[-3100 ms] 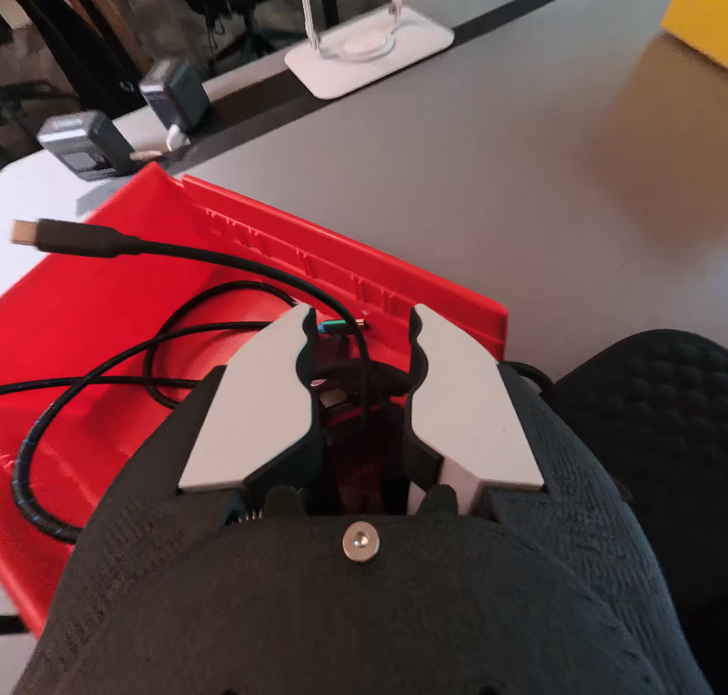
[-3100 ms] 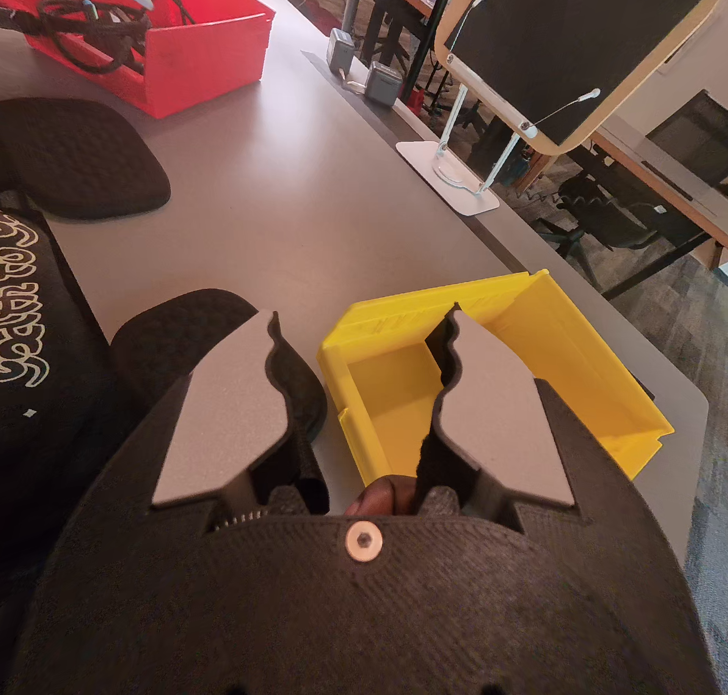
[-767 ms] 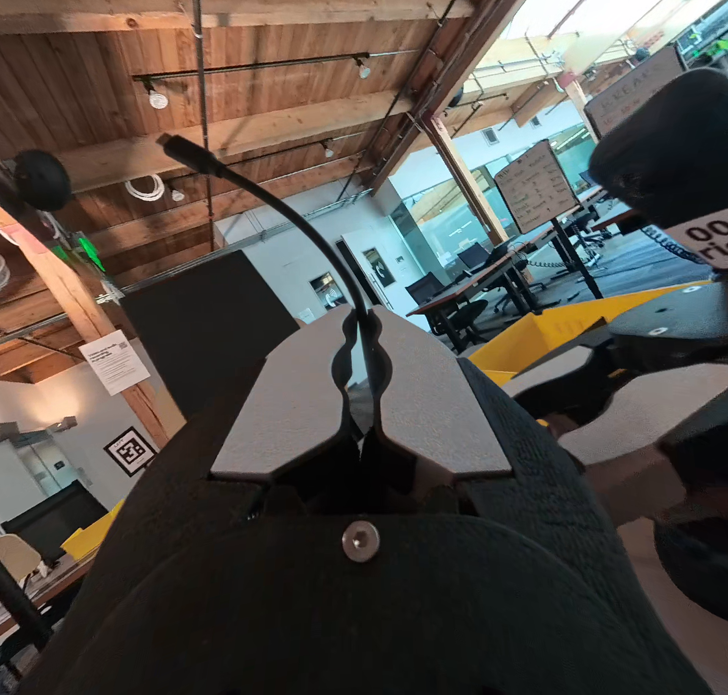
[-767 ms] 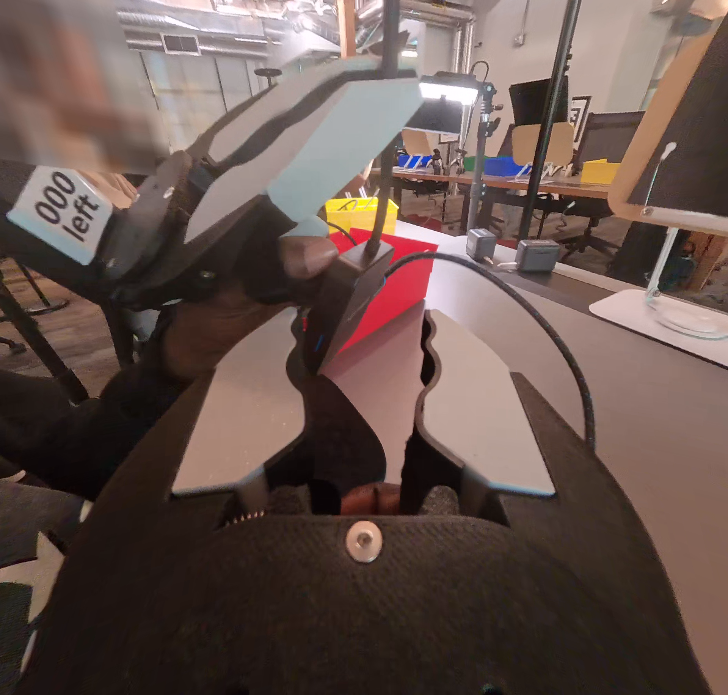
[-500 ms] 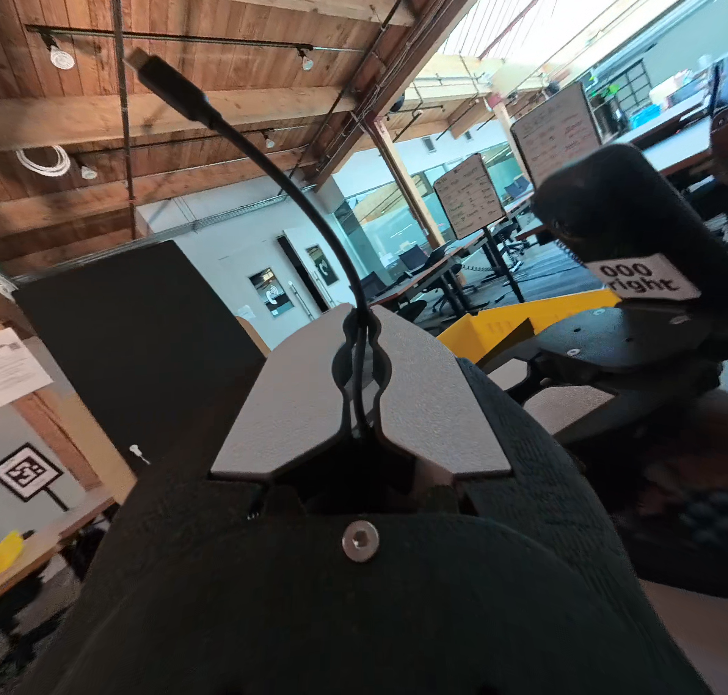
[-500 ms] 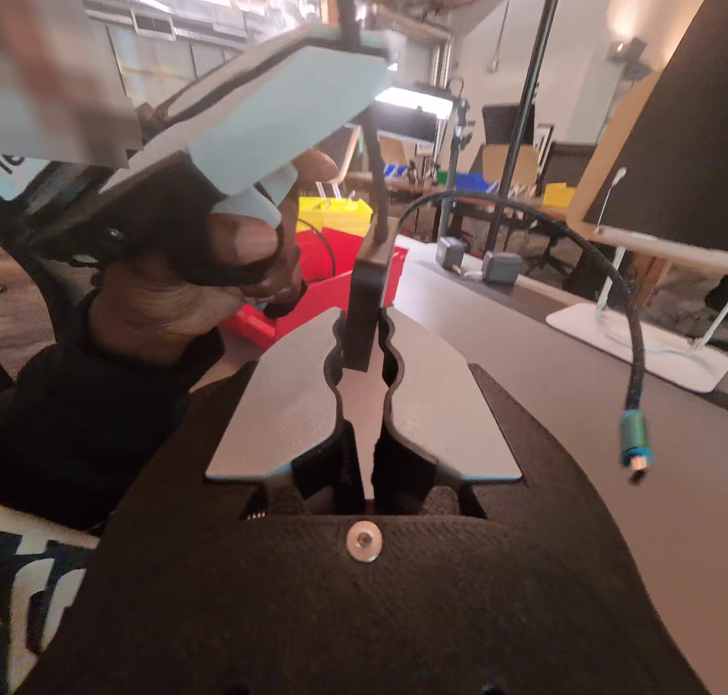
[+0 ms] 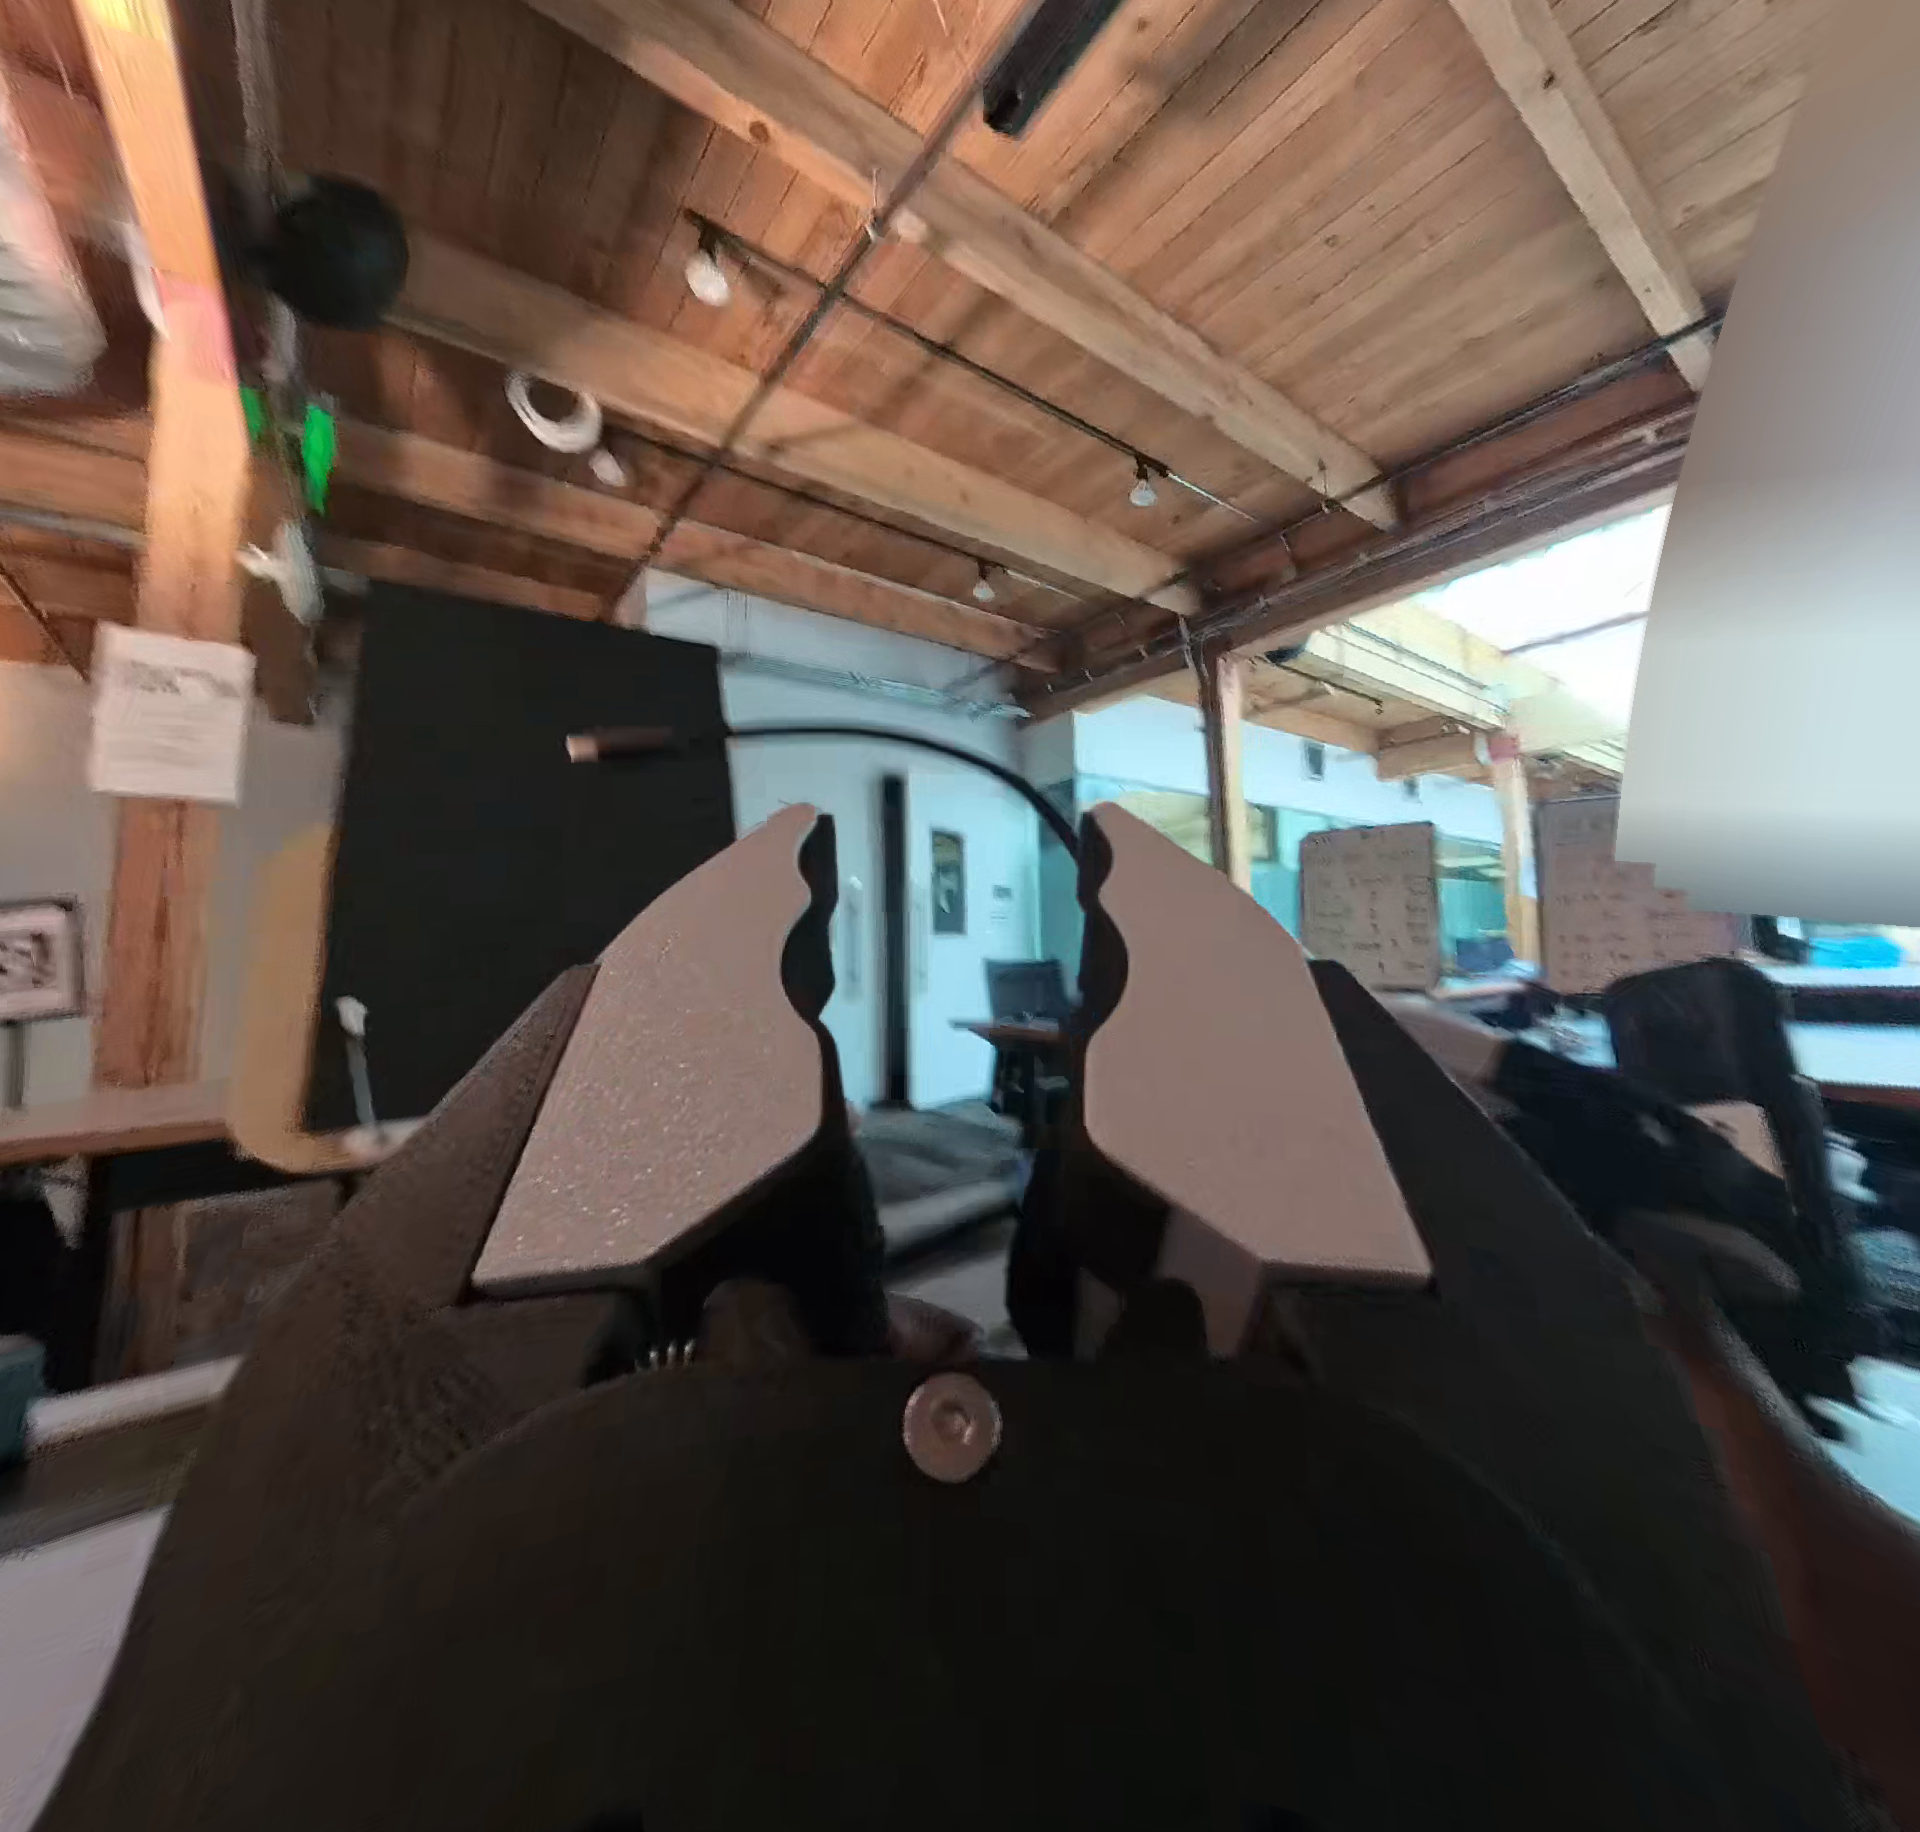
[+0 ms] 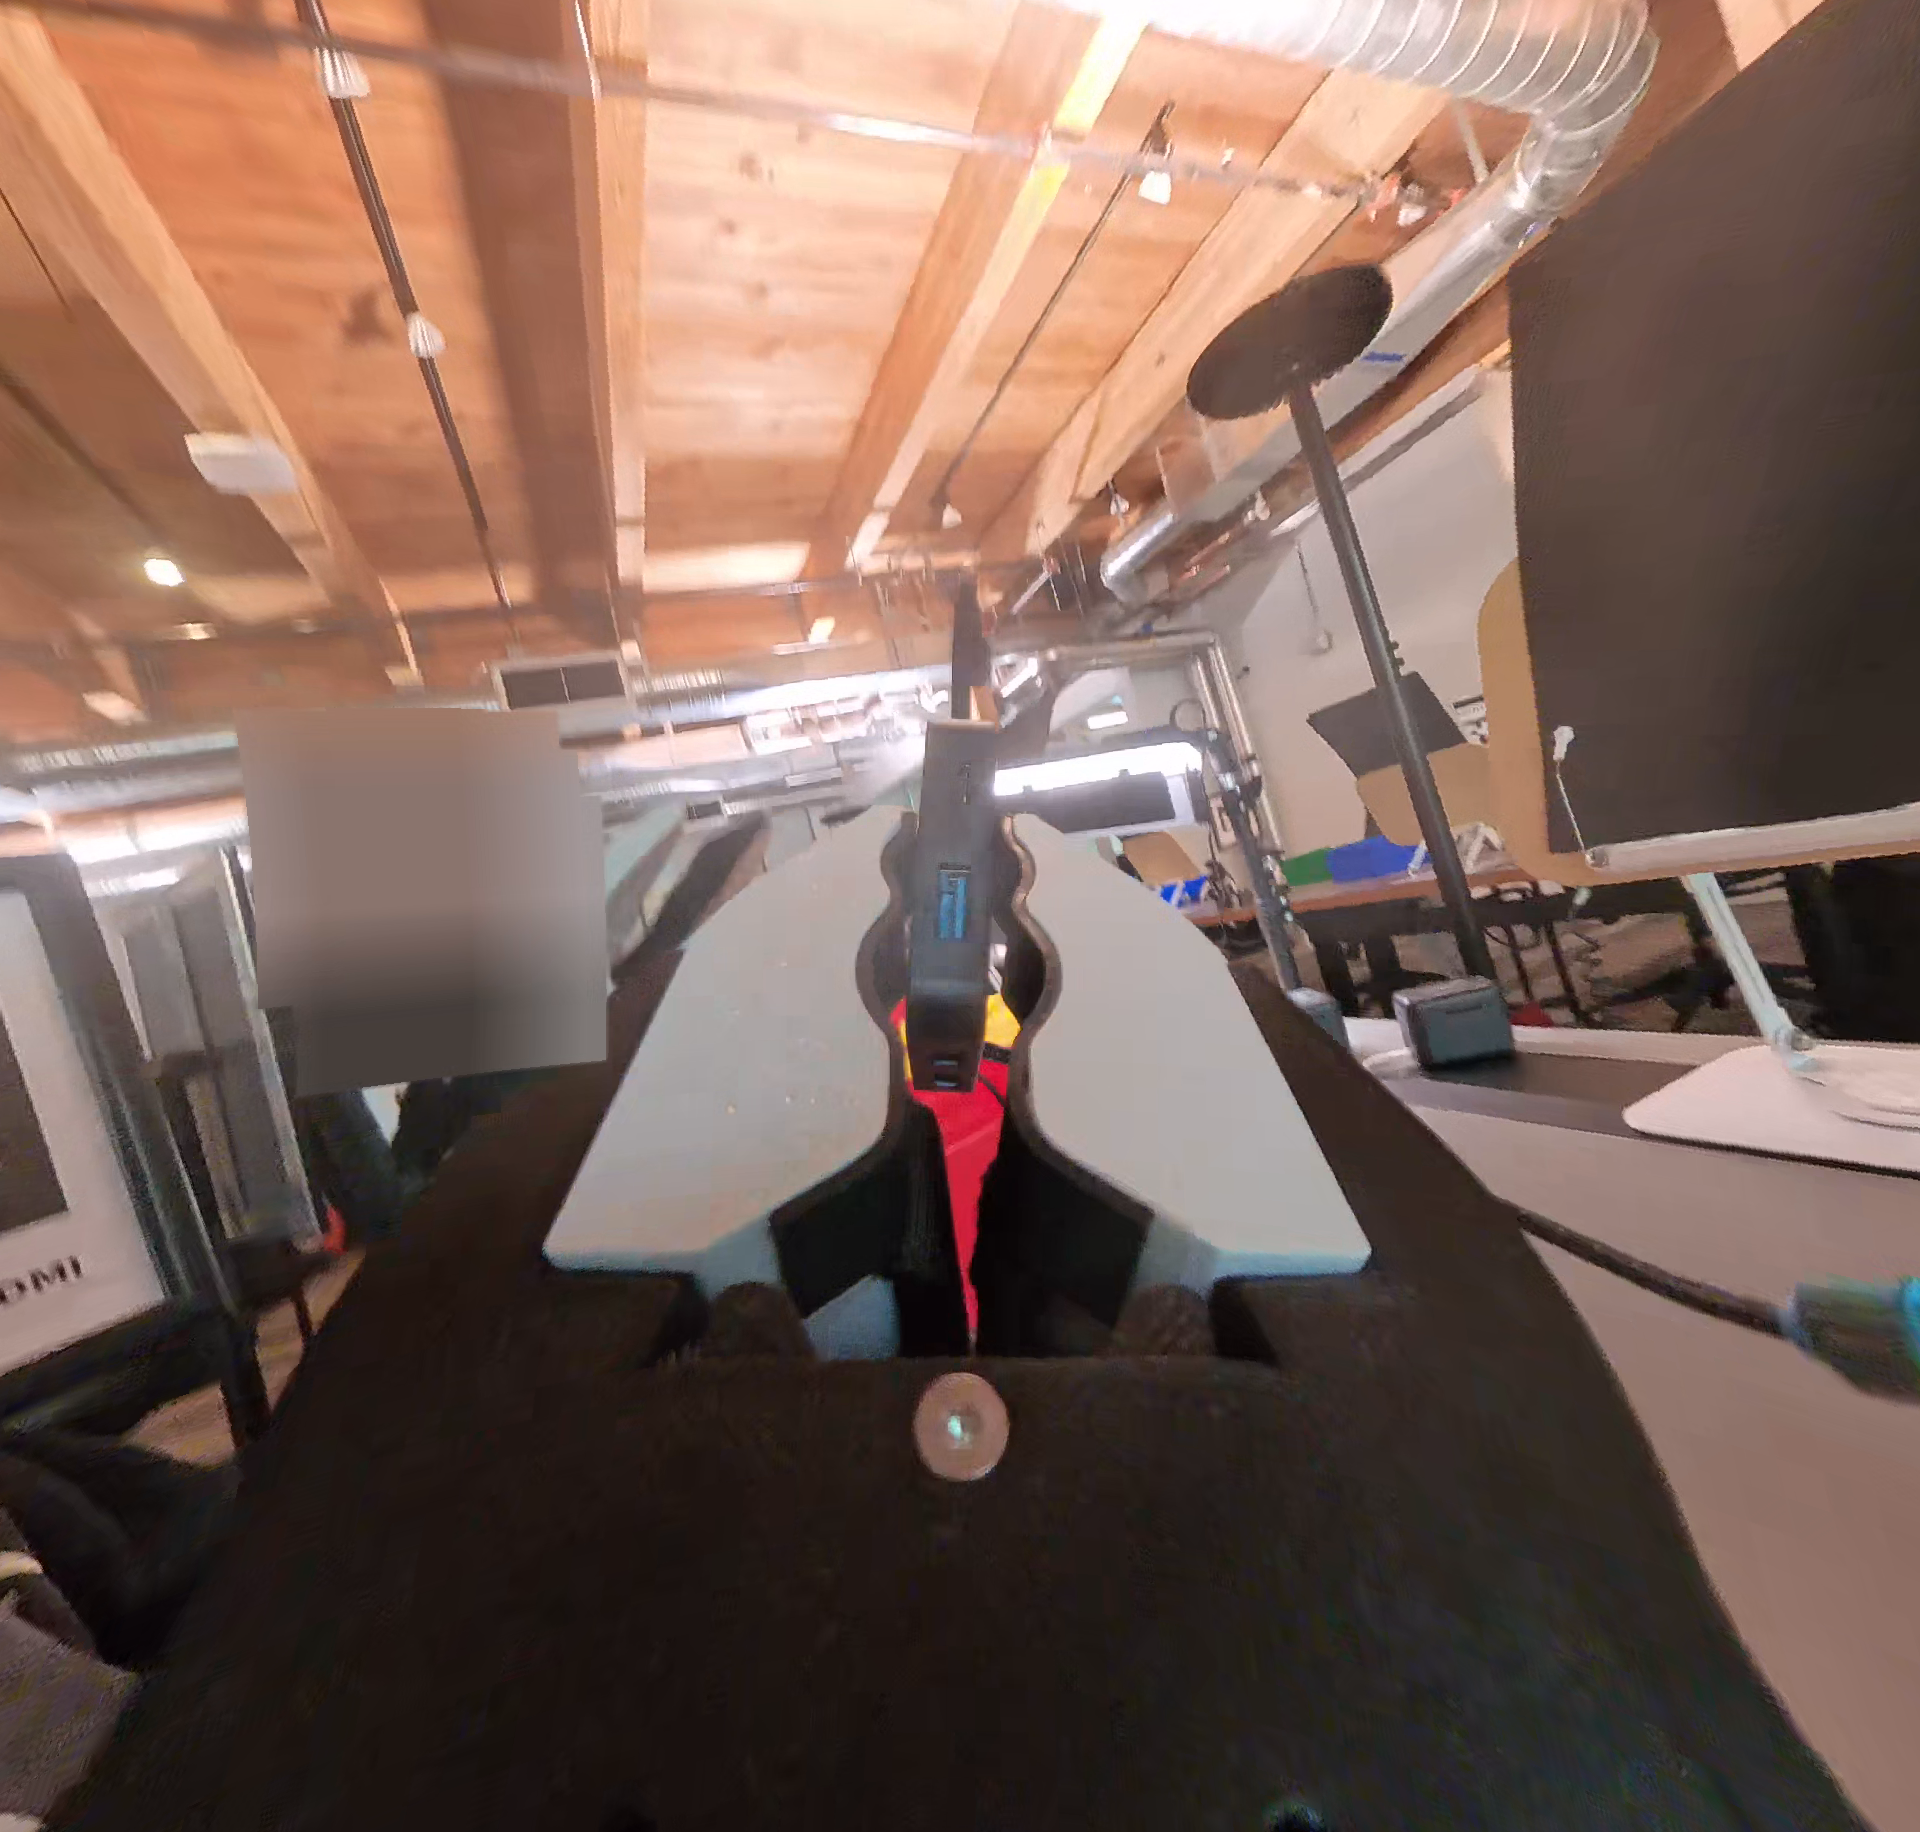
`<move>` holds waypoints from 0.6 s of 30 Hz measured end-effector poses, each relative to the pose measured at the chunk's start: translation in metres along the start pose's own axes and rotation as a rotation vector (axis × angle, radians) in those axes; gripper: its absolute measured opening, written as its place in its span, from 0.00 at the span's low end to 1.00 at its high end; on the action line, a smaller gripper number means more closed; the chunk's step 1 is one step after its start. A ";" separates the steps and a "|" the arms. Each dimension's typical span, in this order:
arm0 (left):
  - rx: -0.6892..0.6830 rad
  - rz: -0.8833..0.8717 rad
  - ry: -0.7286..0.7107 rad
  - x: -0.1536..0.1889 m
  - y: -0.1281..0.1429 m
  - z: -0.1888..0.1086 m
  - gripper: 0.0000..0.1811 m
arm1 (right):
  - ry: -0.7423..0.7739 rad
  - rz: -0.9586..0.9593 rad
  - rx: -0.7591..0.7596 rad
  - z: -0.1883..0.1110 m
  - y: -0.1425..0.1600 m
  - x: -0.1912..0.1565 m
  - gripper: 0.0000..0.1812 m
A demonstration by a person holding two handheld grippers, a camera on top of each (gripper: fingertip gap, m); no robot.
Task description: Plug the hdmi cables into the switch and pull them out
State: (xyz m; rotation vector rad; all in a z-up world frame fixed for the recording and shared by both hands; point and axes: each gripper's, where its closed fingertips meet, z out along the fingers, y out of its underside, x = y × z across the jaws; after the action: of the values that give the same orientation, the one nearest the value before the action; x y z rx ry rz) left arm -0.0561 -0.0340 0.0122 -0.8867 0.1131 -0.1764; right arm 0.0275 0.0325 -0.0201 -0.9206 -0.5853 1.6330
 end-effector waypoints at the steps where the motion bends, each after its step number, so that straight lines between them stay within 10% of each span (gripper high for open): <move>1: -0.049 -0.053 0.047 0.012 0.012 0.000 0.22 | 0.002 0.020 0.037 -0.003 -0.007 0.002 0.08; 7: -0.330 -0.469 0.304 0.082 0.089 0.000 0.25 | -0.057 0.080 0.205 -0.015 -0.037 -0.008 0.08; 18: -0.003 -0.601 0.338 0.048 0.033 0.001 0.09 | -0.258 0.170 -0.056 0.007 0.024 -0.045 0.08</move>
State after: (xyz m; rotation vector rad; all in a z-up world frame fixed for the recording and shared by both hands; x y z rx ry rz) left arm -0.0058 -0.0219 -0.0142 -0.8683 0.1582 -0.8883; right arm 0.0119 -0.0164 -0.0230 -0.8235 -0.7487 1.9143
